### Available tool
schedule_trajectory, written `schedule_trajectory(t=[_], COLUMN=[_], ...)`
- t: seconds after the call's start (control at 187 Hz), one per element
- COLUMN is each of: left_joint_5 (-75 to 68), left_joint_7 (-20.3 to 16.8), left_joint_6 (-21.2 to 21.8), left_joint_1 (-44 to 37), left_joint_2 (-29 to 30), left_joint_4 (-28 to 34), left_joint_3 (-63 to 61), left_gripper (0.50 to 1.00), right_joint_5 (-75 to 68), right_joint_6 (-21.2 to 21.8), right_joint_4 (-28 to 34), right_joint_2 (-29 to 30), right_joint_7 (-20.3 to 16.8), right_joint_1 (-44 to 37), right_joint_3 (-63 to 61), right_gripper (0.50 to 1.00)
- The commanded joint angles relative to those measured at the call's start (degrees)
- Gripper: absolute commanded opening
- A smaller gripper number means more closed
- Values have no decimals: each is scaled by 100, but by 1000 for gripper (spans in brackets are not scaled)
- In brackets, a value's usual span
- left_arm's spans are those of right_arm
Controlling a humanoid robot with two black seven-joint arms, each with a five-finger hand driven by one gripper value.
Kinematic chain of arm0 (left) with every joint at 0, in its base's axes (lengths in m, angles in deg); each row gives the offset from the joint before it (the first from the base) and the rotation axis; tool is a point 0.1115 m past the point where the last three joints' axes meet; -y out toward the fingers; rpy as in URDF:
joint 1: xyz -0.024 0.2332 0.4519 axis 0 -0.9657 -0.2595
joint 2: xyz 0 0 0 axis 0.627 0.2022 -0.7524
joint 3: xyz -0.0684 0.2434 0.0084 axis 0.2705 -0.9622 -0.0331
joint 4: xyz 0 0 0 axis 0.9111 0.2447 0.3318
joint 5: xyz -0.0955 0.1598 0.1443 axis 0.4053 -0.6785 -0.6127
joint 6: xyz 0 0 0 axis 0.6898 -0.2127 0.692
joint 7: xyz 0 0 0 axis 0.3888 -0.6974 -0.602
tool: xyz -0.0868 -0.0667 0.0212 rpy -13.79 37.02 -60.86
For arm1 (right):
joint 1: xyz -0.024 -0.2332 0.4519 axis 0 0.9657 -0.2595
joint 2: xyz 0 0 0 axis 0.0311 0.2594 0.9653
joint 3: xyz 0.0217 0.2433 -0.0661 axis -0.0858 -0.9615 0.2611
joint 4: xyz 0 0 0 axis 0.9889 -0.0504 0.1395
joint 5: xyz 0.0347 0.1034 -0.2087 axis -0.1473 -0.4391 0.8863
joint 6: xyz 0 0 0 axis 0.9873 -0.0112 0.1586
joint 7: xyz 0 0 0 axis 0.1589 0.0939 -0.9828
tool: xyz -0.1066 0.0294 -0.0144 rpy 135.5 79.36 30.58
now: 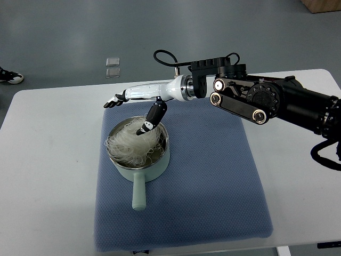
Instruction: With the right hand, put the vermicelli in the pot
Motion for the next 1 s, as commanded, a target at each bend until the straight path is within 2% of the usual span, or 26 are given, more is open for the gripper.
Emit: schedule_trajectory(t=[0.0,0.311,0.466,0.573,0.669,0.857,0.996], left_joint_5=[0,0,0,0,0,0,0], left_joint_7=[0,0,0,9,0,0,0], left_joint_6=[-1,-1,-1,-1,-1,-1,-1], left_joint_1=[0,0,0,0,0,0,0], left_joint_2=[0,0,0,0,0,0,0], left_joint_4=[0,0,0,0,0,0,0], left_joint_3=[0,0,0,0,0,0,9], left_gripper=[1000,1000,1000,1000,1000,1000,1000], right_joint_5=[-13,-575,-1779,-2974,-3774,-5066,-6121], right_joint_6=[-16,46,134,301,213,125,-33], right_joint_4=[-1,-71,-168,-212,-370,-757,-1178], right_joint_2=[-18,-256,-563,-748,-871,-897,-827], right_joint_7=[1,-17,-43,-360,-729,-905,-1423], right_joint_1=[23,173,542,805,1121,1544,1667], right_joint_3=[-39,-592,-821,-847,-865,-1269,-1568], right_gripper=[924,924,921,924,924,924,924])
